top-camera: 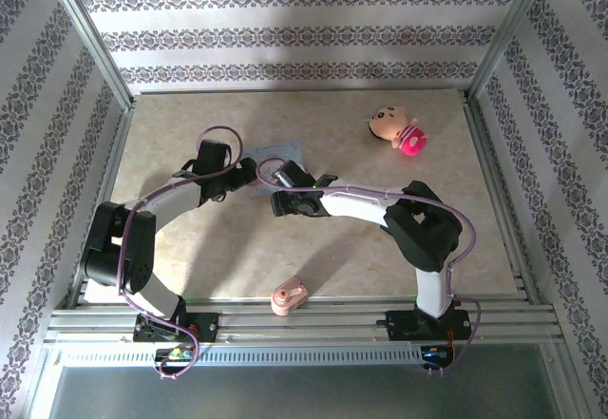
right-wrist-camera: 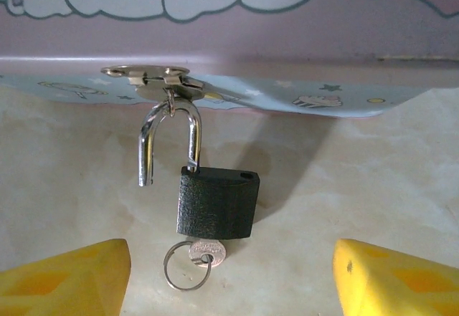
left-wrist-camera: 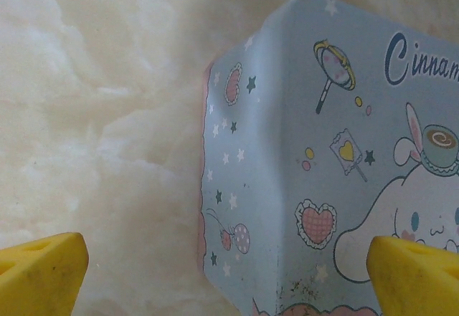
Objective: Unlock the padlock with the key
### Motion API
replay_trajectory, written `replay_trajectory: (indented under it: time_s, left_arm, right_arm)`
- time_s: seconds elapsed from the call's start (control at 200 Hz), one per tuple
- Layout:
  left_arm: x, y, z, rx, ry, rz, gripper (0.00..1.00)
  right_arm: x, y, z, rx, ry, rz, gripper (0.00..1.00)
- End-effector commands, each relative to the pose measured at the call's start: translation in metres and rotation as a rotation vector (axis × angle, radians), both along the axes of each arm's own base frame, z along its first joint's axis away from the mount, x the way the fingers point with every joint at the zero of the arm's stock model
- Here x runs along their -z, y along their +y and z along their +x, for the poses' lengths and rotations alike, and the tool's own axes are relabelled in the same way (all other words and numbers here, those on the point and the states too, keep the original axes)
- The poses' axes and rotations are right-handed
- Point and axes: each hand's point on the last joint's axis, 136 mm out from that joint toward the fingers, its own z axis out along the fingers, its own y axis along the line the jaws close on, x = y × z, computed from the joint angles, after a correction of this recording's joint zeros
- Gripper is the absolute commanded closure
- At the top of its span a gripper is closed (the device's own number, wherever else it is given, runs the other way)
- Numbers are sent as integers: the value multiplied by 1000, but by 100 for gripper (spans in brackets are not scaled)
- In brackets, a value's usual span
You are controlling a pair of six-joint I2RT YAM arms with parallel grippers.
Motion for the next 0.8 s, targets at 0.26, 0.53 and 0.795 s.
replay_trajectory:
  time_s: [0.26, 0.53, 0.795]
  left_arm:
    - [-4, -2, 14, 8, -7, -21, 1]
    - [-1, 2, 11, -9, 4, 2, 1]
    - [6, 4, 3, 13, 38, 31, 1]
  right_arm:
    - [11, 13, 15, -28, -31, -50, 37]
    - [23, 11, 19, -23, -30, -86, 42]
    - [33, 5, 19, -1, -14, -104, 46]
